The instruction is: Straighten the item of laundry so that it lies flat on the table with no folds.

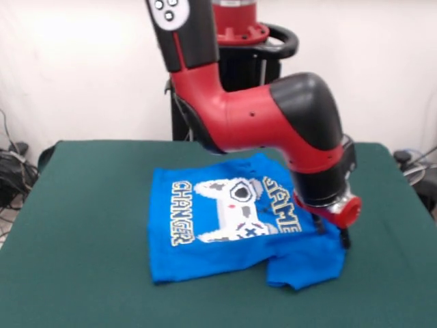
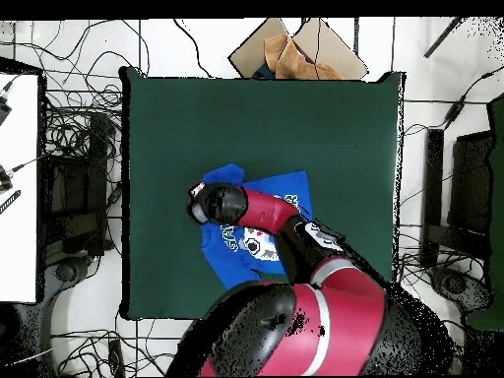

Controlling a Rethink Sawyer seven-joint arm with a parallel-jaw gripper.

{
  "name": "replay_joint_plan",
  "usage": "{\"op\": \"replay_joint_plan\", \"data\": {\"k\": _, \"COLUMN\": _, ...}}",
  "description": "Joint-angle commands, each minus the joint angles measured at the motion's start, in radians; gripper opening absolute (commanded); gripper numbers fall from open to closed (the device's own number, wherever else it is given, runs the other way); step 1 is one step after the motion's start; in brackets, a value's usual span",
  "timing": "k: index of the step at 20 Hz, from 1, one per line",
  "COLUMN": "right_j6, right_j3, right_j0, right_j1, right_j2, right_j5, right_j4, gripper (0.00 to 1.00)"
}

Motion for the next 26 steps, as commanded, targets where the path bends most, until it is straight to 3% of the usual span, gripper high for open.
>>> {"op": "replay_joint_plan", "data": {"k": 1, "right_j6": 0.165, "right_j3": 0.033, "right_j0": 0.082, "right_j1": 0.090, "right_j2": 0.080, "right_j5": -0.081, "right_j4": 0.077, "gripper": 1.00}}
{"op": "replay_joint_plan", "data": {"k": 10, "right_j6": 0.243, "right_j3": -0.032, "right_j0": 0.262, "right_j1": -0.004, "right_j2": -0.132, "right_j5": 0.006, "right_j4": 0.124, "gripper": 1.00}}
{"op": "replay_joint_plan", "data": {"k": 13, "right_j6": 0.254, "right_j3": -0.114, "right_j0": 0.337, "right_j1": 0.026, "right_j2": -0.219, "right_j5": 0.011, "right_j4": 0.153, "gripper": 1.00}}
{"op": "replay_joint_plan", "data": {"k": 17, "right_j6": 0.182, "right_j3": -0.182, "right_j0": 0.366, "right_j1": 0.042, "right_j2": -0.345, "right_j5": 0.092, "right_j4": 0.109, "gripper": 1.00}}
{"op": "replay_joint_plan", "data": {"k": 18, "right_j6": 0.150, "right_j3": -0.203, "right_j0": 0.382, "right_j1": 0.044, "right_j2": -0.388, "right_j5": 0.103, "right_j4": 0.082, "gripper": 0.00}}
{"op": "replay_joint_plan", "data": {"k": 22, "right_j6": 0.057, "right_j3": -0.287, "right_j0": 0.425, "right_j1": 0.056, "right_j2": -0.506, "right_j5": 0.140, "right_j4": -0.036, "gripper": 0.00}}
{"op": "replay_joint_plan", "data": {"k": 26, "right_j6": -0.005, "right_j3": -0.282, "right_j0": 0.377, "right_j1": -0.023, "right_j2": -0.480, "right_j5": 0.209, "right_j4": -0.068, "gripper": 0.00}}
